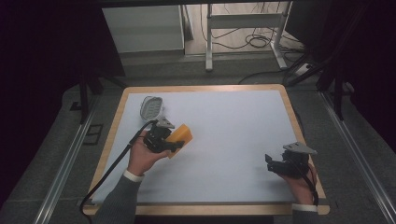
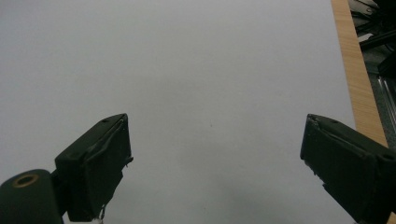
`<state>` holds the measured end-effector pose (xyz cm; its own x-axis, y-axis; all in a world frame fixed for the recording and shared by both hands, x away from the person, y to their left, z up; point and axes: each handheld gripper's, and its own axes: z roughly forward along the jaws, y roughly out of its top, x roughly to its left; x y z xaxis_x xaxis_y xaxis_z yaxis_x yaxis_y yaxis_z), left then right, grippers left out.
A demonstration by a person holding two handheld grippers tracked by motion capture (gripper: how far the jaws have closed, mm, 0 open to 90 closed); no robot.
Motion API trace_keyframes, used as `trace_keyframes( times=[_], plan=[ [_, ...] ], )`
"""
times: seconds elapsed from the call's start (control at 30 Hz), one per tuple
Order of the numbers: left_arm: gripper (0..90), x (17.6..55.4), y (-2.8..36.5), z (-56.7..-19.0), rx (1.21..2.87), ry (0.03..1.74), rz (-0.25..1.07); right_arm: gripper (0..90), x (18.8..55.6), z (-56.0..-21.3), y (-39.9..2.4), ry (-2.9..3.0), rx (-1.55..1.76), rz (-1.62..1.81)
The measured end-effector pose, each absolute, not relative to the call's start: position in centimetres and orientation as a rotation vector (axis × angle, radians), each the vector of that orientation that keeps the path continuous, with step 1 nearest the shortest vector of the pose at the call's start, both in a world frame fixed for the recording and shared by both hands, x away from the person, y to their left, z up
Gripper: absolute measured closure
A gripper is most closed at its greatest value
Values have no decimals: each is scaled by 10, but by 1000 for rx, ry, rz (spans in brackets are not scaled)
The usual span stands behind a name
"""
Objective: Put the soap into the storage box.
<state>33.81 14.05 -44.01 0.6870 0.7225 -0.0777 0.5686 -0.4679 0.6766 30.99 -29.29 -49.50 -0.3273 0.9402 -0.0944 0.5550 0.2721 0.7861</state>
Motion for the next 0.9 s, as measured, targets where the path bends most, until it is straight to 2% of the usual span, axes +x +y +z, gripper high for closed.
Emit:
trace_keyframes(
  times=[0.9],
  plan=[
    [612, 356, 173, -423, 2152, 1079, 333, 88, 310, -494, -294, 1979, 1345, 893]
  ],
)
